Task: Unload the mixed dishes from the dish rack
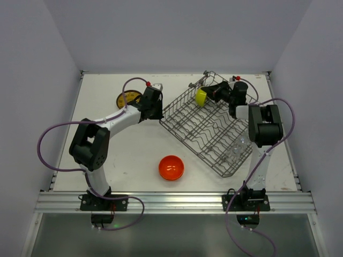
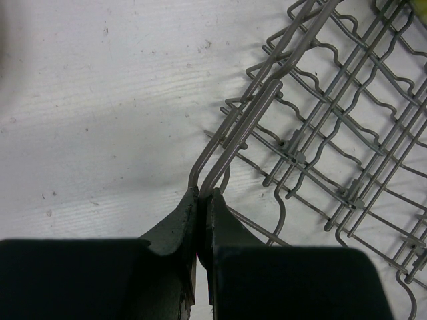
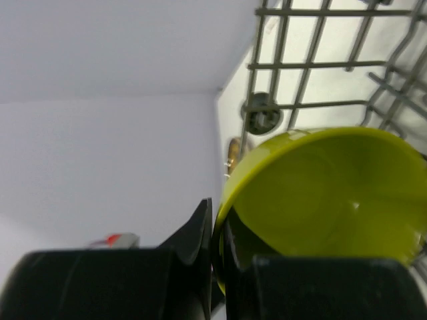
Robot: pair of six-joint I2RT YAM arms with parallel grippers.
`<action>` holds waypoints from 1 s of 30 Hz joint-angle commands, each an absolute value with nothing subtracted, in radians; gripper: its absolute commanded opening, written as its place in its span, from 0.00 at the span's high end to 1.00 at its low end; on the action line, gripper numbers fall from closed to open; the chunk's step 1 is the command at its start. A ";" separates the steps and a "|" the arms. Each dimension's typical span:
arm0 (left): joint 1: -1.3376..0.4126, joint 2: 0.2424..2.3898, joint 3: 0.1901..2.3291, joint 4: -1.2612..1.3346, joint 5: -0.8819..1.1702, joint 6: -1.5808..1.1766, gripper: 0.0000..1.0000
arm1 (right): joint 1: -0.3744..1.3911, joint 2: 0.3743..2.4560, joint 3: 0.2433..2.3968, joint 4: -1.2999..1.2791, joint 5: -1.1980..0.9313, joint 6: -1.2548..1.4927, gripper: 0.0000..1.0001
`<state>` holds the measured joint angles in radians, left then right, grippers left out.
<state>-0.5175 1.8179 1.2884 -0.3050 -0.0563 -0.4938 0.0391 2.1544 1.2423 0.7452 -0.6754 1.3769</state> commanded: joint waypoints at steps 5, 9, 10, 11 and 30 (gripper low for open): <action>-0.519 1.819 1.327 -0.276 -0.040 -0.502 1.00 | 0.038 2.053 1.224 0.838 -0.707 1.393 1.00; -0.520 1.818 1.325 -0.276 -0.040 -0.503 1.00 | 0.037 2.030 1.210 0.848 -0.716 1.387 1.00; -0.519 1.818 1.325 -0.276 -0.040 -0.503 1.00 | 0.037 2.025 1.206 0.853 -0.722 1.387 1.00; -0.518 1.818 1.325 -0.276 -0.040 -0.503 1.00 | 0.038 2.008 1.200 0.864 -0.726 1.388 1.00; -0.520 1.802 1.327 -0.282 -0.052 -0.514 0.92 | 0.278 1.393 1.005 0.227 -0.519 0.650 1.00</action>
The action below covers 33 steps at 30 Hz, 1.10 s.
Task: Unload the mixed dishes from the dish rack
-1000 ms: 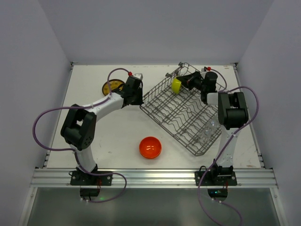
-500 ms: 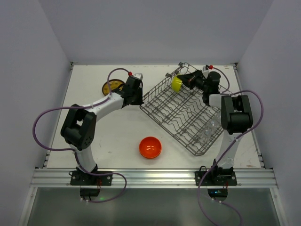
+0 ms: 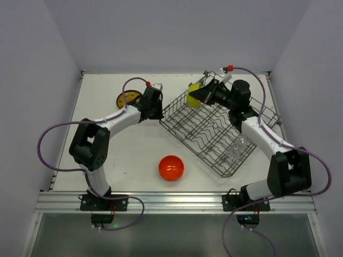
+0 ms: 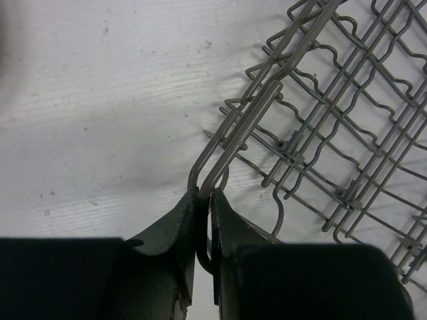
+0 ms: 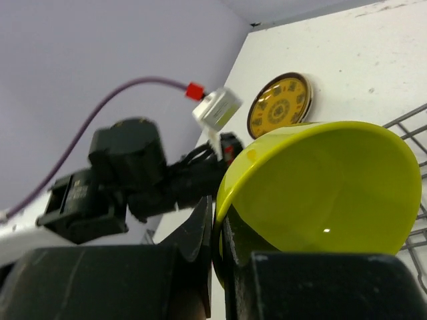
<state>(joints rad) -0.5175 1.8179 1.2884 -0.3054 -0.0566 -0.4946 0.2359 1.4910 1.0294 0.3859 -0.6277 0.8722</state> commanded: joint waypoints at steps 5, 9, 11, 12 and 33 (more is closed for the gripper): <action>-0.518 1.787 1.327 -0.287 -0.055 -0.523 0.57 | 0.374 1.263 0.968 0.118 -0.445 0.562 1.00; -0.520 1.755 1.327 -0.293 -0.064 -0.528 0.35 | 0.448 1.175 0.956 -0.026 -0.362 0.497 1.00; -0.520 1.733 1.327 -0.295 -0.071 -0.531 0.30 | 0.483 1.102 0.939 -0.055 -0.308 0.479 1.00; -0.519 1.726 1.328 -0.298 -0.074 -0.532 0.27 | 0.492 1.077 0.921 -0.076 -0.295 0.476 1.00; -0.518 1.169 1.439 -0.721 -0.497 -0.549 0.00 | 1.195 1.302 1.241 -0.701 0.245 0.360 1.00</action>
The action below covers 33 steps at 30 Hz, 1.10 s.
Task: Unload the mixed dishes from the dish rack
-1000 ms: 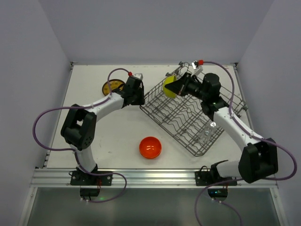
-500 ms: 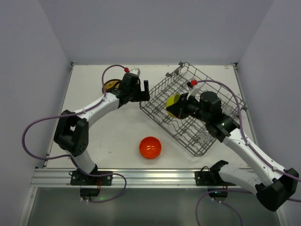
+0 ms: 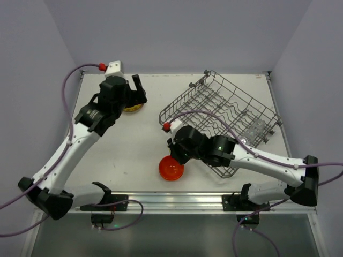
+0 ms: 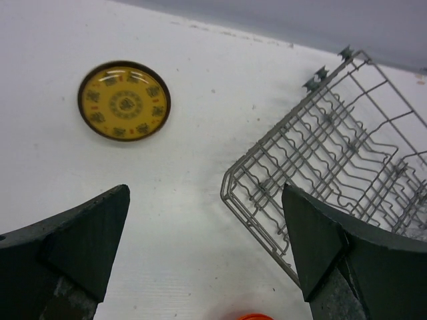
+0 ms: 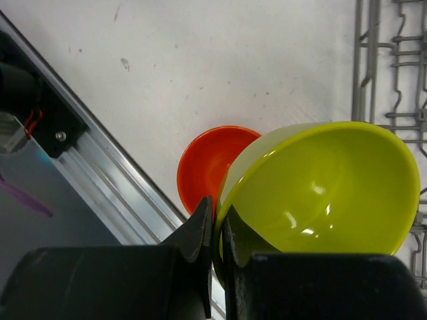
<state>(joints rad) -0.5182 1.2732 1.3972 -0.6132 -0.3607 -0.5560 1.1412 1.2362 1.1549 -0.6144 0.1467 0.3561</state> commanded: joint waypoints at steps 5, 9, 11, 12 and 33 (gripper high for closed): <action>-0.518 0.971 1.419 -0.753 -0.541 -0.509 0.00 | 1.276 1.428 1.317 -0.738 0.270 0.397 1.00; -0.518 0.839 1.353 -0.694 -0.569 -0.457 0.00 | 1.324 1.543 1.371 -0.788 0.313 0.425 1.00; -0.518 0.770 1.299 -0.664 -0.580 -0.442 0.00 | 1.344 1.578 1.396 -0.798 0.313 0.429 1.00; -0.518 0.735 1.263 -0.640 -0.592 -0.433 0.00 | 1.348 1.595 1.405 -0.807 0.314 0.430 1.00; -0.517 0.652 0.934 -0.580 -0.695 -0.460 0.00 | 1.370 1.782 1.516 -0.916 0.308 0.434 0.91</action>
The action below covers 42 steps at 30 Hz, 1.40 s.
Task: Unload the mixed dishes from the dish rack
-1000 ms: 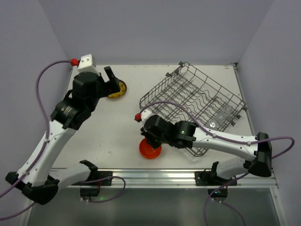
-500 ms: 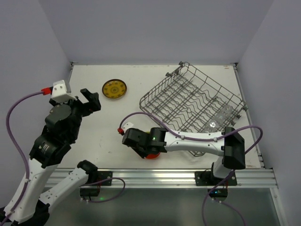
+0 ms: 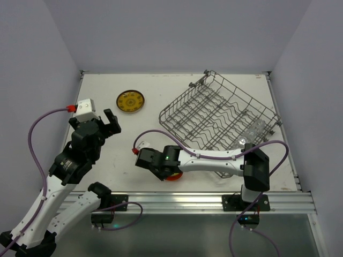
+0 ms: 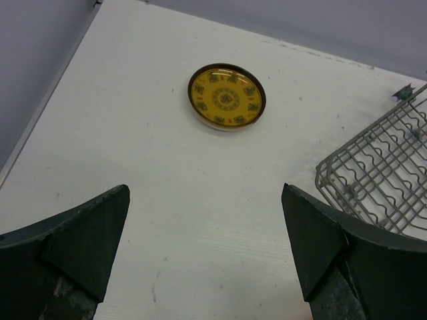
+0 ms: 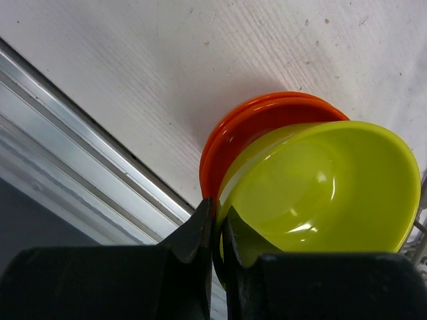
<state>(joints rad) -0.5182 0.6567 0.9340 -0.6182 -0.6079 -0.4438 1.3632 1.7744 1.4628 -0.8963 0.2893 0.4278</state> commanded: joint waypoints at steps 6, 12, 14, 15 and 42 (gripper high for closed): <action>-0.518 0.657 0.937 -0.594 -0.715 -0.469 0.00 | 1.371 1.792 1.532 -0.927 0.313 0.437 0.69; -0.518 0.653 0.934 -0.595 -0.716 -0.463 0.00 | 1.387 1.761 1.548 -0.942 0.322 0.445 0.43; -0.517 0.653 0.931 -0.594 -0.716 -0.463 0.00 | 1.388 1.724 1.543 -0.930 0.305 0.443 0.42; -0.518 0.655 0.931 -0.592 -0.715 -0.462 0.00 | 1.388 1.715 1.542 -0.928 0.305 0.443 0.42; -0.517 0.663 0.923 -0.586 -0.690 -0.454 0.00 | 1.384 1.790 1.473 -0.867 0.241 0.436 0.90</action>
<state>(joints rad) -0.5182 0.6590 0.9337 -0.6189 -0.6743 -0.4519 1.3819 1.7893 1.4796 -0.8909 0.2535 0.4339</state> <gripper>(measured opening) 0.996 0.107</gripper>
